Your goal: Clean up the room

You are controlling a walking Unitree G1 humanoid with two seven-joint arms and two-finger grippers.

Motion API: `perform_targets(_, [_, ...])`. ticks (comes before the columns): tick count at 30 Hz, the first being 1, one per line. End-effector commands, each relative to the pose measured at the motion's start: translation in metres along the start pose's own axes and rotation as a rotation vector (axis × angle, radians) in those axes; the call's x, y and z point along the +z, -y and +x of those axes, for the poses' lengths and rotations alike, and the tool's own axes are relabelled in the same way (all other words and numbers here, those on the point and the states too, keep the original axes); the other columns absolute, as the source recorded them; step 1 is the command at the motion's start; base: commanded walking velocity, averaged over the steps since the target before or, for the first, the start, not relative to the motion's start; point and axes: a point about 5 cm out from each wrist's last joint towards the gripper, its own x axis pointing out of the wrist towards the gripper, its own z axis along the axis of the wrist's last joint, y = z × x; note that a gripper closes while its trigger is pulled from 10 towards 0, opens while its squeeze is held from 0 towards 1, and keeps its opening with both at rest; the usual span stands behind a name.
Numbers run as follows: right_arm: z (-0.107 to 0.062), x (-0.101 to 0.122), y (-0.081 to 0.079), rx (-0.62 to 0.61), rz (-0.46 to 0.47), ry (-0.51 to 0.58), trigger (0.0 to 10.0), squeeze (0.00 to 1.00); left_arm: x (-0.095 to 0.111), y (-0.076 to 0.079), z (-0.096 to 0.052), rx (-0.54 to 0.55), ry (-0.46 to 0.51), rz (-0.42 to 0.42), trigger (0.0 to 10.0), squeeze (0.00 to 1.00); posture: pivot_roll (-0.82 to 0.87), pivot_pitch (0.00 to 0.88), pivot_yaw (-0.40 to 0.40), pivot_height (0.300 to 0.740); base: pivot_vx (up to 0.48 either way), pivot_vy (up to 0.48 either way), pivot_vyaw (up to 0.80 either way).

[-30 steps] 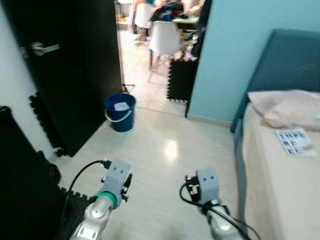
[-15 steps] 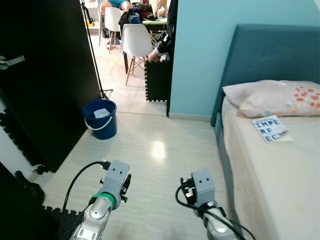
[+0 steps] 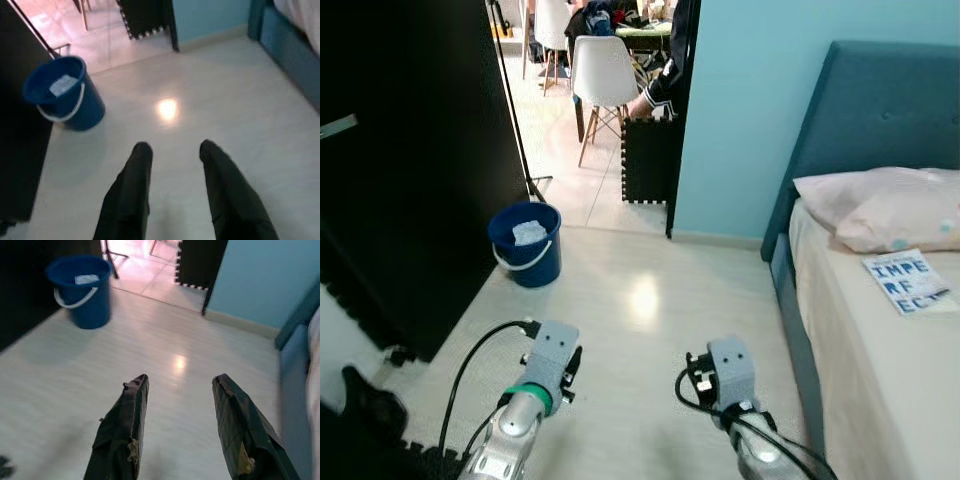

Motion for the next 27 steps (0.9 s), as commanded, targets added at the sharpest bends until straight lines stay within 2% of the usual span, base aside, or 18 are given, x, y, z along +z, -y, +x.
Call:
perform_targets(1, [0.0001, -0.0005, -0.0050, 0.010, 0.004, -0.003, 10.0, 0.00, -0.0130, -0.0058, -0.0063, 0.014, -0.042, 0.006, 10.0, 0.00, -0.10, 0.000, 0.090, 0.740, 0.450, 0.000, 0.00])
perform_targets(4, [0.0002, -0.0006, -0.0049, 0.009, 0.005, -0.004, 10.0, 0.00, -0.0131, -0.0058, -0.0063, 0.013, -0.043, 0.006, 10.0, 0.00, -0.10, 0.000, 0.090, 0.740, 0.442, 0.000, -0.70])
perform_targets(27, [0.0013, -0.0006, -0.0043, 0.011, 0.005, -0.012, 10.0, 0.00, -0.0127, 0.0011, -0.0061, -0.033, -0.054, -0.021, 10.0, 0.00, -0.10, 0.000, 0.088, 0.740, 0.000, 0.000, -0.79])
